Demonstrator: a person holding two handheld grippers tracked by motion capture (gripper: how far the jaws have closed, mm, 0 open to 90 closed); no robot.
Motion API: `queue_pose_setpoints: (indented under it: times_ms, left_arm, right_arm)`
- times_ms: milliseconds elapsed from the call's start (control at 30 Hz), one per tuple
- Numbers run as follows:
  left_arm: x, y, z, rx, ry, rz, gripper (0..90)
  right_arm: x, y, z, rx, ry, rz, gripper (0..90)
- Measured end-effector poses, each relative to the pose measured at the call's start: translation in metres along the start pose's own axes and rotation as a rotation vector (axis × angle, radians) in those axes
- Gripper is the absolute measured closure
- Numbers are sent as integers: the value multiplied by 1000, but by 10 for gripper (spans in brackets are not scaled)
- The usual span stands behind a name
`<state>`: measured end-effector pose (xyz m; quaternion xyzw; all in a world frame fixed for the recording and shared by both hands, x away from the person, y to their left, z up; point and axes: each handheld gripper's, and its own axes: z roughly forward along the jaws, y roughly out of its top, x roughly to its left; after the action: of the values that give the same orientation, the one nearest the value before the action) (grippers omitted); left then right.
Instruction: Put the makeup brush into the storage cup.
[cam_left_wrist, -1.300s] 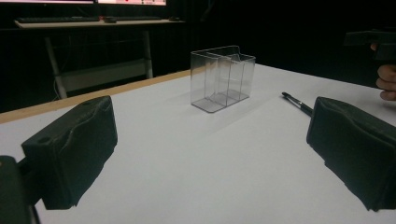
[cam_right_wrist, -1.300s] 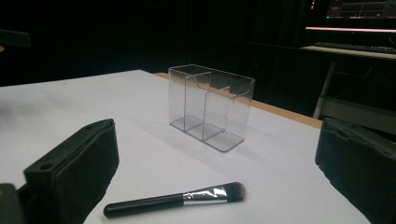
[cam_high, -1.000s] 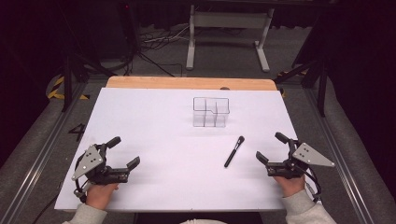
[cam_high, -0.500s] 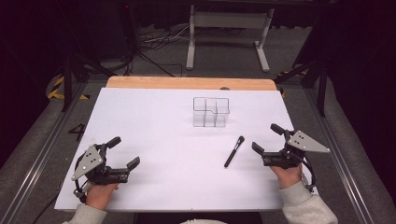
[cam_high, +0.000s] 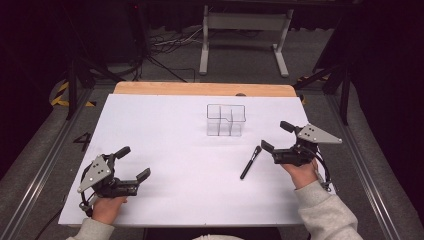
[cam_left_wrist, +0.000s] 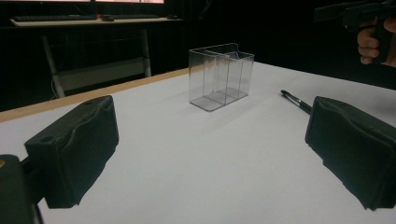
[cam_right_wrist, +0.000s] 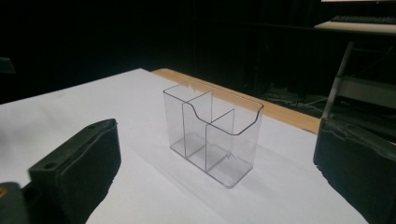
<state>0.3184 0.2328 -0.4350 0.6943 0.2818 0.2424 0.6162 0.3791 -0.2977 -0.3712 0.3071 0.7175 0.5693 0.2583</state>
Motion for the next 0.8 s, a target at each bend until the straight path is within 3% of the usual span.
queue_pose_setpoints:
  times_ms: [67, 233, 433, 500, 633, 700, 800]
  left_arm:
    - [0, 0, -1, 0, 1, 0, 35]
    - [-1, 0, 0, -1, 1, 3, 34]
    - [-1, 0, 1, 1, -2, 4, 34]
    - [-1, 0, 2, 3, -3, 3, 34]
    - [-1, -1, 2, 5, -5, 2, 34]
    - [-1, -1, 2, 9, -7, 3, 34]
    - [-1, -1, 3, 9, -8, 2, 33]
  right_arm:
    - [0, 5, 3, 32, 5, 0, 13]
    - [1, 8, 9, 55, 1, -6, 4]
    - [-2, 11, 22, 208, -50, 6, 5]
    - [-2, 12, 24, 227, -55, 5, 5]
    - [-4, 18, 28, 325, -59, 24, 8]
    - [-4, 19, 29, 336, -58, 26, 11]
    - [-2, 25, 33, 425, -54, 30, 16]
